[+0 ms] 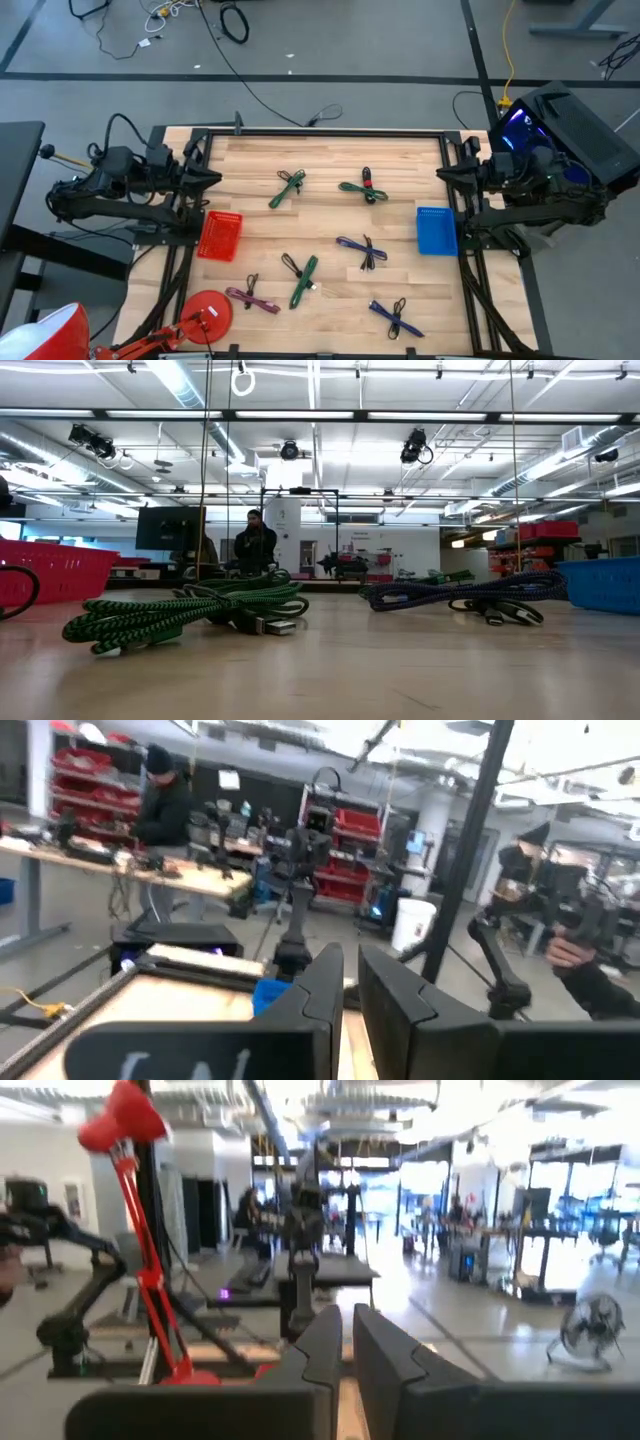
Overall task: Pick & Place USB Port
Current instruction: Put the top left green charger cable into the blue bin
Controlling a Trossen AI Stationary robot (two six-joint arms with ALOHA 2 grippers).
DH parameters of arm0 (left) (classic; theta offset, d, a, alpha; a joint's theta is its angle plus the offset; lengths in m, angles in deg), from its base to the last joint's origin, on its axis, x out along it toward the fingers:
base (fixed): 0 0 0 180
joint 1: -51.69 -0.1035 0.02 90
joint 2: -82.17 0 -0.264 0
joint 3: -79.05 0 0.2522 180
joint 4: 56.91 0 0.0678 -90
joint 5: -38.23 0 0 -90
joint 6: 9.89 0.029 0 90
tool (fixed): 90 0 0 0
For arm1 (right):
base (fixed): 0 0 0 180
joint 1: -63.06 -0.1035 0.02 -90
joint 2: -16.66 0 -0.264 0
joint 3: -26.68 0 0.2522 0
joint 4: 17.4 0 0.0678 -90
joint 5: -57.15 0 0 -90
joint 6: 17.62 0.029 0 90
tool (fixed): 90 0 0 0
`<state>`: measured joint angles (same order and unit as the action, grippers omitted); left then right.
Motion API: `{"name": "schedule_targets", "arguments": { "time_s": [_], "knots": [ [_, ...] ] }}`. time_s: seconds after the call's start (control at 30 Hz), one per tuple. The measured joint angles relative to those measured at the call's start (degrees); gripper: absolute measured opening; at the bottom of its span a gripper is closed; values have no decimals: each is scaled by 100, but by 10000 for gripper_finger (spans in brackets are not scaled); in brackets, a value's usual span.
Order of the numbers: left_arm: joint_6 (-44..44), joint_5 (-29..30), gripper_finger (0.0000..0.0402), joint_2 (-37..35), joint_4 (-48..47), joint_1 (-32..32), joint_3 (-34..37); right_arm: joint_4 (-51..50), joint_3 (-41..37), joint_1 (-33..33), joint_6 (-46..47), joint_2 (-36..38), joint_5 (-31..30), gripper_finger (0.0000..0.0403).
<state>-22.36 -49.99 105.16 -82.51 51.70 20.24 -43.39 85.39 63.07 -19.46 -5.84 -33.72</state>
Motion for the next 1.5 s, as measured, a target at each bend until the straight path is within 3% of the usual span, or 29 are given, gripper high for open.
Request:
{"name": "schedule_targets", "arguments": {
  "time_s": [0.1,0.27,0.43,0.57,0.63,0.87,1.0,1.07,1.27,1.37,1.5],
  "knots": [
    [188,113,39,132,-4,-1,10,597,0,0,-182,0,-238,36],
    [300,119,39,638,284,0,327,1320,-10,2,-574,-206,-1578,36],
    [208,466,39,1476,817,0,669,1322,-252,11,-1212,-902,-1796,36],
    [115,993,39,2149,818,-2,681,1594,-550,61,-2376,-1478,-3332,36],
    [91,1076,39,2491,849,-2,681,1789,-772,65,-2330,-1774,-3623,36],
    [-353,1154,39,3660,857,0,681,2027,-1391,176,-1725,-2448,-3448,36],
    [-748,1152,39,4146,1081,-17,681,2000,-1421,63,-1988,-2543,-3551,36],
    [-1072,1153,39,4346,1391,-6,679,2006,-1414,4,-1265,-2552,-3472,36],
    [-1083,1104,39,4971,2305,115,679,1352,-1416,-9,-22,-2692,-1214,36],
    [-396,1144,39,5177,2479,-8,679,1347,-1416,-80,186,-2774,-904,36],
    [-231,1546,39,5287,2303,-337,677,1392,-1416,-287,414,-2954,-745,36]
  ]
}}
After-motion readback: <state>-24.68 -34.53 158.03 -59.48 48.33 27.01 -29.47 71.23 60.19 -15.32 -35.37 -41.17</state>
